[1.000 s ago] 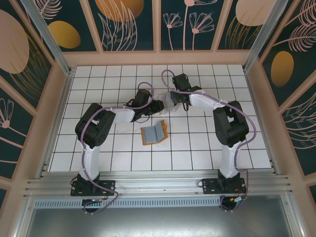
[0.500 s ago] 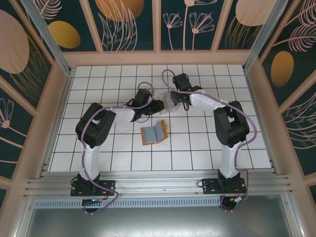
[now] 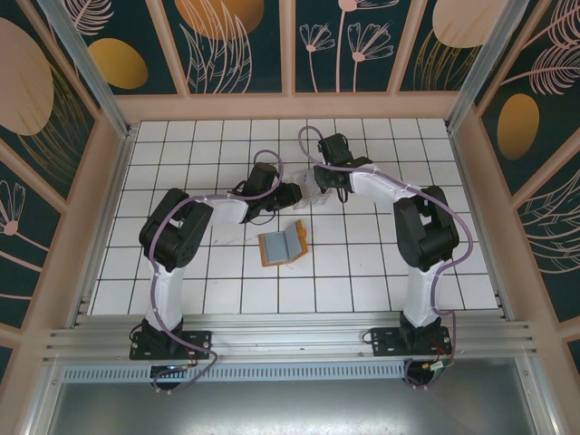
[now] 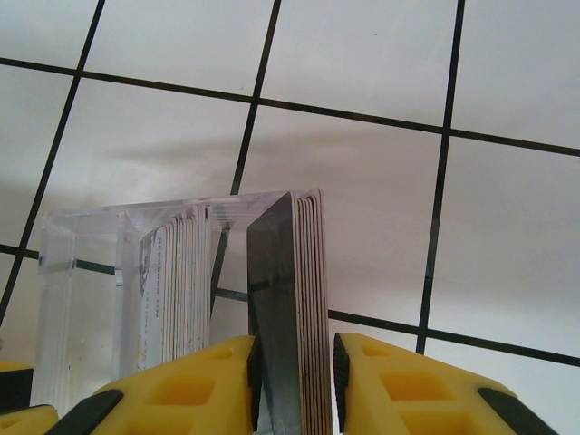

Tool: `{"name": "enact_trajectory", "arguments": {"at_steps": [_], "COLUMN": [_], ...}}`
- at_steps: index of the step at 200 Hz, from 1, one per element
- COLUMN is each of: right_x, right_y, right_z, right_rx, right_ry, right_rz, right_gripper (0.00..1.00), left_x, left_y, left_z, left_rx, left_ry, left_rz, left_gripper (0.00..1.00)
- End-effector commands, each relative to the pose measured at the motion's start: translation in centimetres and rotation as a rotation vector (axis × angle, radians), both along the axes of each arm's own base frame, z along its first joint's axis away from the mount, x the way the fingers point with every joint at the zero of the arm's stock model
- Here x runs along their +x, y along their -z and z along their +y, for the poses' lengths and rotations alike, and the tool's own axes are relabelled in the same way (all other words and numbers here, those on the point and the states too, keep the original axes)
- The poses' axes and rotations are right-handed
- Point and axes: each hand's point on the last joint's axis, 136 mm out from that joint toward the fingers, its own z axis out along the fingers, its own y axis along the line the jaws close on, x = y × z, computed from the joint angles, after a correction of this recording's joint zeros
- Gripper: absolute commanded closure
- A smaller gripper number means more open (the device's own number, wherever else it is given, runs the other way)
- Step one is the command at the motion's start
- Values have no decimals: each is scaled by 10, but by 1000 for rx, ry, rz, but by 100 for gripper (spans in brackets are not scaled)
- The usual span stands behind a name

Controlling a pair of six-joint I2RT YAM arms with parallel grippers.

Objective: Put the credit cards into the card holder

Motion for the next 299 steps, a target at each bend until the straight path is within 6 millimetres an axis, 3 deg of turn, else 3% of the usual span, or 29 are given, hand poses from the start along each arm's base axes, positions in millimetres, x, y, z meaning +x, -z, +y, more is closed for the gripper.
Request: {"name": "enact_trajectory", "arguments": {"at_steps": [1,42,74,103,189,286,299], "right_x": [4,4,2,3,9,6,5], "right_y": [-16,-10,9,18,-20,-19,-17], "right_z": [-8,-13,-8,-11,-22,-12,-12], "right_rx": [-11,-34,-48,-69,-78,-45,-47], "right_ry": [21,28,8,27,61,15,13], "right_rz": [-33,-15,42,52,-38,-21,-17], "right_gripper": [69,68,56,55,56,64,72], "left_x": [-8,-8,-8,-10,-10,-10,-10], "left_y": [21,21,22,24,28,29,30], "left_z": [2,2,2,3,3,3,3], "left_rx": [29,28,25,30,32,33,34], "left_ry": [2,3,3,3,1,2,2], "left_rz": [67,66,65,72,77,80,82], "left_gripper": [61,61,62,62,62,61,61]}}
